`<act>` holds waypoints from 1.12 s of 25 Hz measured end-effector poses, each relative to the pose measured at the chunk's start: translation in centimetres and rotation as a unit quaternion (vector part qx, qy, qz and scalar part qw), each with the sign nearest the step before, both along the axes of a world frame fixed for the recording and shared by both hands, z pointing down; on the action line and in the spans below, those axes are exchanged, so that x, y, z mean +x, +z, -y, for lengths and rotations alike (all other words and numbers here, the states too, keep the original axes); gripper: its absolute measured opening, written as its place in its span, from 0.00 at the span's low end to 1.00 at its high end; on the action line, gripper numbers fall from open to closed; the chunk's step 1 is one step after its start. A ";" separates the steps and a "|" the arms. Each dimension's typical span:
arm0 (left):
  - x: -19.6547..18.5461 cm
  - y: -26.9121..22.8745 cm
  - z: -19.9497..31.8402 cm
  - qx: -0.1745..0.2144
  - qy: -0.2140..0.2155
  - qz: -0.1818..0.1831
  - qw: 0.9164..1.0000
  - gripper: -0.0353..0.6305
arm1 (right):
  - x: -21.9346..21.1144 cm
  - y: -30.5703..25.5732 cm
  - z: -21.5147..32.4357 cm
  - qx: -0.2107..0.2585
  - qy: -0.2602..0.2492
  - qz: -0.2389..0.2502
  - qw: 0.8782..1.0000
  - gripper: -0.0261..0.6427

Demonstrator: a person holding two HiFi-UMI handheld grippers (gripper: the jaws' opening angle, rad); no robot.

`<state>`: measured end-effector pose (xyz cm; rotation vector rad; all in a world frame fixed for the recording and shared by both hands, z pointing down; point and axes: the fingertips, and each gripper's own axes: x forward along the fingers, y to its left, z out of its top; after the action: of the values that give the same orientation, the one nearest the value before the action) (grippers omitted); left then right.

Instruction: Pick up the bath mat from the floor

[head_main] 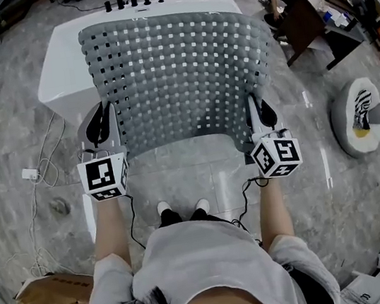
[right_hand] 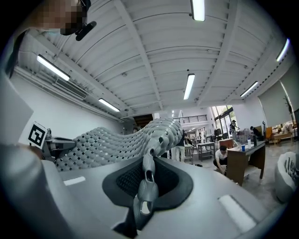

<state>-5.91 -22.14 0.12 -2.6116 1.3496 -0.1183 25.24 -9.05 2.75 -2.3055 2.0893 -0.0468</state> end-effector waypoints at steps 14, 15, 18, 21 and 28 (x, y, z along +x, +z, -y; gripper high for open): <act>-0.2 -0.9 0.2 0.005 -0.004 -0.009 1.000 0.11 | -0.3 -1.2 0.3 0.008 -0.007 -0.019 1.000 0.10; -0.2 -1.0 0.1 0.006 -0.004 -0.009 1.000 0.11 | -0.3 -1.3 0.3 0.010 -0.008 -0.020 1.000 0.10; 0.1 -1.4 0.1 0.008 -0.005 -0.007 1.000 0.11 | -0.2 -1.6 0.3 0.012 -0.011 -0.020 1.000 0.10; 0.1 -1.4 0.0 0.010 -0.006 -0.007 1.000 0.11 | -0.2 -1.6 0.3 0.013 -0.012 -0.022 1.000 0.10; -0.1 -1.5 -0.4 0.014 -0.007 -0.008 1.000 0.11 | -0.4 -1.6 -0.3 0.018 -0.012 -0.022 1.000 0.10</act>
<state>-6.06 -21.70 -1.39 -2.5868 1.3652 -0.0797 24.86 -8.76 1.15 -2.2821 2.1200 0.0417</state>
